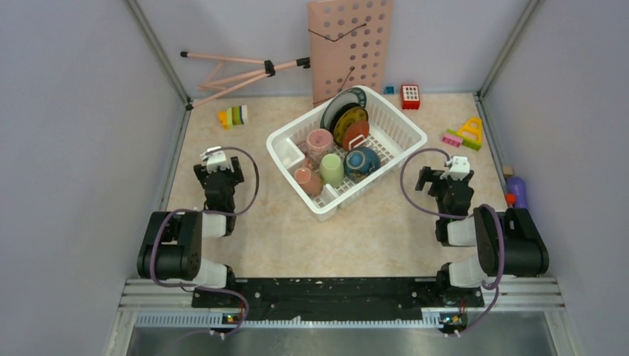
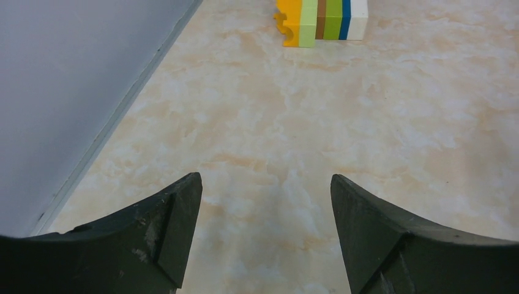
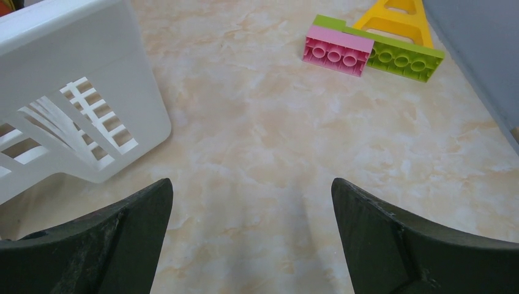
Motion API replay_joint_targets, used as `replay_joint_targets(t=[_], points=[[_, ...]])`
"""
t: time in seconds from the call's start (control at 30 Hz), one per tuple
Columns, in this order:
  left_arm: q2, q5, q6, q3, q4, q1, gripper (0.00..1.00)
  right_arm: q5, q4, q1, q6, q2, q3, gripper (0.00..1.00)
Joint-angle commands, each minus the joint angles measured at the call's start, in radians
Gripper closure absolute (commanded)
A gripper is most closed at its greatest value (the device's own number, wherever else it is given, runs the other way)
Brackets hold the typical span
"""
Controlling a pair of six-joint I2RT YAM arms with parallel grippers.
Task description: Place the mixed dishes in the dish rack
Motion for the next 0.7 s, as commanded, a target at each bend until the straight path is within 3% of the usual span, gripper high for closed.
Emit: replay_joint_targets(t=[0.0, 0.13, 0.67], points=[[0.038, 0.246, -0.027, -0.024, 0.109, 0.073, 0.14, -0.018, 0.064, 0.007, -0.013, 0.004, 0.021, 0.01], [0.036, 0.231, -0.033, -0.021, 0.101, 0.074, 0.02, -0.018, 0.065, 0.007, -0.012, 0.004, 0.022, 0.01], [0.038, 0.234, -0.034, -0.015, 0.088, 0.076, 0.02, -0.019, 0.064, 0.008, -0.012, 0.004, 0.021, 0.01]])
